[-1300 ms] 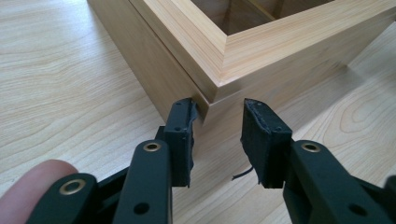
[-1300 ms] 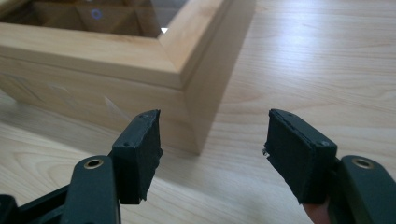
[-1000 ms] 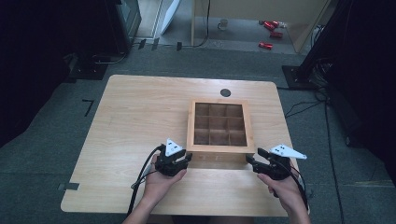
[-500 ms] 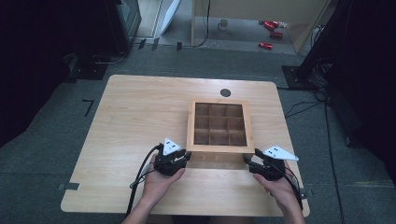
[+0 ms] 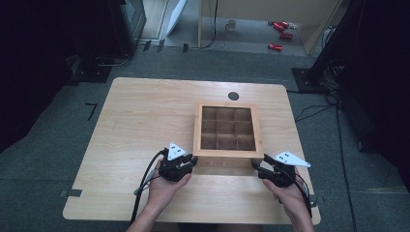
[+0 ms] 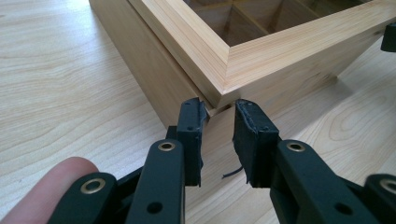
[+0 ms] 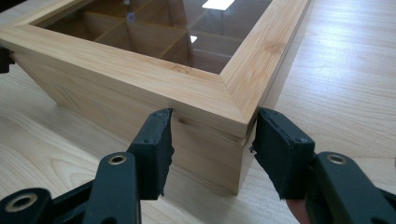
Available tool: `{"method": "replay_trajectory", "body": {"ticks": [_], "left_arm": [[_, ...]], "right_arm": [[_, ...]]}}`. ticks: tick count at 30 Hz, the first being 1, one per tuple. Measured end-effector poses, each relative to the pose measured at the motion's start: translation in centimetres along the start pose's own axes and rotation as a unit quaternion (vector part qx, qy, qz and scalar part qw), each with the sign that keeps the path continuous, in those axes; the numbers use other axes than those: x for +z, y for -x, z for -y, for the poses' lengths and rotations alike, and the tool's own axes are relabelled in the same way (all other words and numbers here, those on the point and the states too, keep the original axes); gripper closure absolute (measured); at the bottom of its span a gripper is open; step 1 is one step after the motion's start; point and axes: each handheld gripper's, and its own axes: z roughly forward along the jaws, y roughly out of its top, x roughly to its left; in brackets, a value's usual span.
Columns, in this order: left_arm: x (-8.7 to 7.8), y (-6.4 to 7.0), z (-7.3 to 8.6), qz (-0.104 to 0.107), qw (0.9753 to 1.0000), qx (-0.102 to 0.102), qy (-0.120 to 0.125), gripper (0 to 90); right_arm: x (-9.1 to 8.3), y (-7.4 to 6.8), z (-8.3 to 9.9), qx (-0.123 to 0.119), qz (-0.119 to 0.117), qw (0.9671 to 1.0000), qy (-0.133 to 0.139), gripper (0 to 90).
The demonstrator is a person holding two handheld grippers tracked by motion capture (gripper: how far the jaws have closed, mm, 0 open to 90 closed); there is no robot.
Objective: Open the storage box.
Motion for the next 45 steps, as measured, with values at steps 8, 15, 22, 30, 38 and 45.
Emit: {"method": "replay_trajectory", "body": {"ticks": [8, 15, 22, 30, 38, 45], "left_arm": [[-0.3, 0.0, -0.5, 0.006, 1.0000, 0.004, 0.006, 72.9], [-0.6, -0.1, -0.7, 0.000, 0.9999, 0.007, 0.014, 68.5], [-1.6, -0.7, 0.0, -0.008, 0.9996, 0.016, 0.020, 54.8], [-3.3, -3.3, 2.5, -0.034, 0.9993, 0.001, 0.017, 47.7], [-5.5, -7.0, 5.8, -0.079, 0.9965, -0.027, -0.003, 37.0], [-7.8, -10.0, 8.4, -0.131, 0.9905, -0.035, -0.022, 28.7]], "right_arm": [[-0.3, -0.1, -0.3, 0.009, -0.003, 0.9999, 0.012, 47.8], [-0.5, -0.1, -0.4, 0.013, -0.006, 0.9995, 0.027, 47.5], [-0.5, -0.2, -0.4, 0.014, -0.003, 0.9995, 0.027, 47.3], [-0.8, -0.4, -0.8, 0.028, -0.004, 0.9988, 0.040, 47.3], [-1.0, -0.4, -1.0, 0.031, -0.005, 0.9983, 0.049, 47.3], [-1.2, -0.5, -1.3, 0.030, -0.003, 0.9979, 0.057, 46.9]]}}
